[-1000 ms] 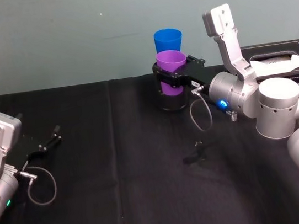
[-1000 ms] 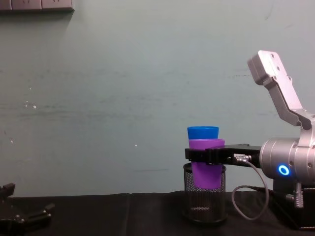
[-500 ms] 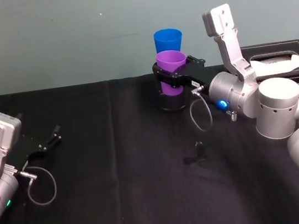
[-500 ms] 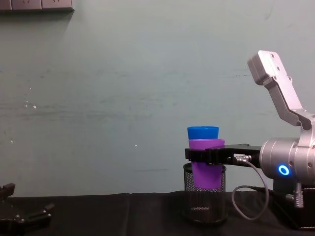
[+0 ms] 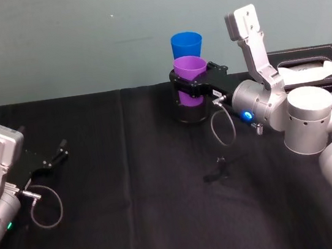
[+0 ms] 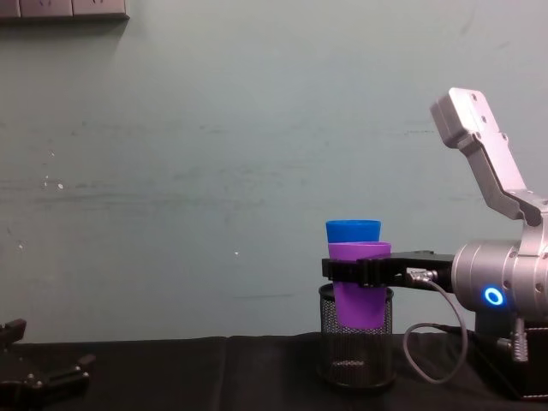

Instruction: Pick up one cup with a gripper and tap it against the other cup.

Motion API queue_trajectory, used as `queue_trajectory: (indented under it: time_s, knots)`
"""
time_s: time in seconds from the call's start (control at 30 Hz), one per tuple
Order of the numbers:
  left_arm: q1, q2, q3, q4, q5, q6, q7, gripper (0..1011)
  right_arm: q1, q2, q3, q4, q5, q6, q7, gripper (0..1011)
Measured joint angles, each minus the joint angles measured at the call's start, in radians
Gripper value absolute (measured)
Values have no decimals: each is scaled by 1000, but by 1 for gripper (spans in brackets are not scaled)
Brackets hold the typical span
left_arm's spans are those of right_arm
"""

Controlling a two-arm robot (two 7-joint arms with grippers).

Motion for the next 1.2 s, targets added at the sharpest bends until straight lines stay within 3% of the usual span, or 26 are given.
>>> queue_trajectory:
  time_s: [1.2]
  knots:
    - [0, 0, 0, 0, 0, 0, 0, 1000, 0, 0, 0, 0, 0, 0, 0, 723]
